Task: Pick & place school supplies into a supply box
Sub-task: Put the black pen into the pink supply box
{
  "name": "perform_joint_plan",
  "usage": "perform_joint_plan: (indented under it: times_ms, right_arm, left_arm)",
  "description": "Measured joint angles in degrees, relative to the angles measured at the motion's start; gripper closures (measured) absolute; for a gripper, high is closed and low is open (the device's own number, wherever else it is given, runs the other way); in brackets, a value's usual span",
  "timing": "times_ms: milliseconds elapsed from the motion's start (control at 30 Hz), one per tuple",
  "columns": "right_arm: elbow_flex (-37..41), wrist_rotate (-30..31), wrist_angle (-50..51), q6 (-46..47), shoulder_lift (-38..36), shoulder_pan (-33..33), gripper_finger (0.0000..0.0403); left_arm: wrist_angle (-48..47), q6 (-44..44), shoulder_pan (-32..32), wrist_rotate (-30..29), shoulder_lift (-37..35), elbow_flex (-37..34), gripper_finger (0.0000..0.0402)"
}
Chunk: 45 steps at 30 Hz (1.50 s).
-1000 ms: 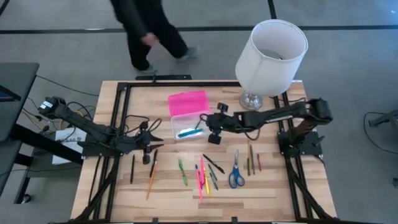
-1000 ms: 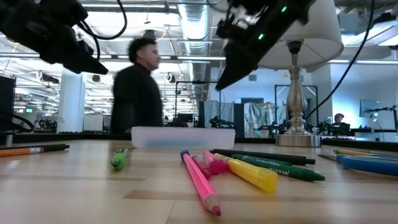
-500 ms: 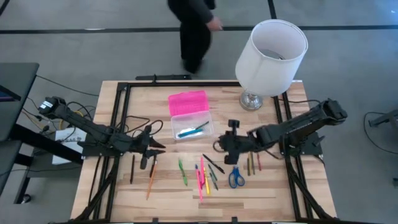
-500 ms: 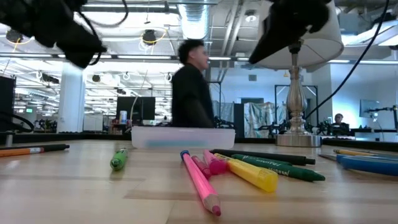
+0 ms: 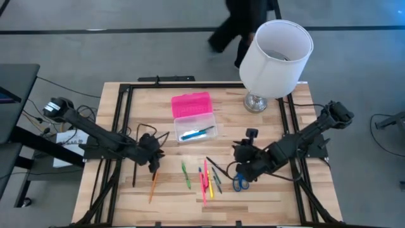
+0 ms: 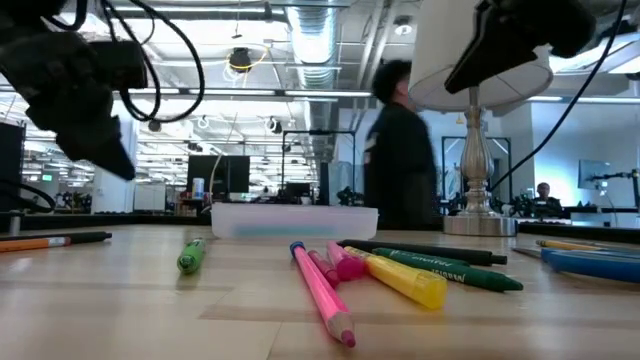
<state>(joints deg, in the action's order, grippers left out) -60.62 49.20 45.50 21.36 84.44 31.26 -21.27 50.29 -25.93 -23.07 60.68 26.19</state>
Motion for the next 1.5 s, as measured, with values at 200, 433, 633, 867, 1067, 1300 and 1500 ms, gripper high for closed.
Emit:
perform_joint_plan:
  times_ms: [200, 433, 633, 867, 1067, 1300, 1500]
  right_arm:
    - [0.0, 3.08, 5.4, 6.96, 0.0, 2.42, 0.0328]
    - [0.0, 6.43, 10.58, 15.31, 0.0, 6.35, 0.0328]
    - [0.0, 6.68, 11.08, 17.27, 0.31, 10.16, 0.0328]
    - [0.0, 8.12, 10.81, 17.33, 0.35, 12.87, 0.0328]
    - [0.0, 8.11, 10.84, 18.73, 0.33, 12.86, 0.0328]
    - [0.0, 7.99, 10.84, 18.77, 0.33, 12.88, 0.0328]
    - [0.0, 7.95, 10.82, 18.79, 0.33, 12.88, 0.0328]
  left_arm:
    - [-15.64, 5.07, 0.02, 5.16, 11.24, 9.85, 0.0317]
    - [-28.74, 5.7, -0.02, 5.85, 22.94, 20.21, 0.0316]
    - [-31.86, 6.15, 0.91, 10.13, 28.35, 21.66, 0.0316]
    - [-32.67, 6.48, 1.57, 10.55, 30.08, 21.6, 0.0316]
    - [-33.05, 6.44, 1.57, 9.27, 30.08, 21.6, 0.0316]
    - [-28.81, 6.36, 1.58, 8.68, 30.08, 21.58, 0.0316]
    - [-26.87, 5.49, 1.59, 8.81, 30.08, 21.58, 0.0316]
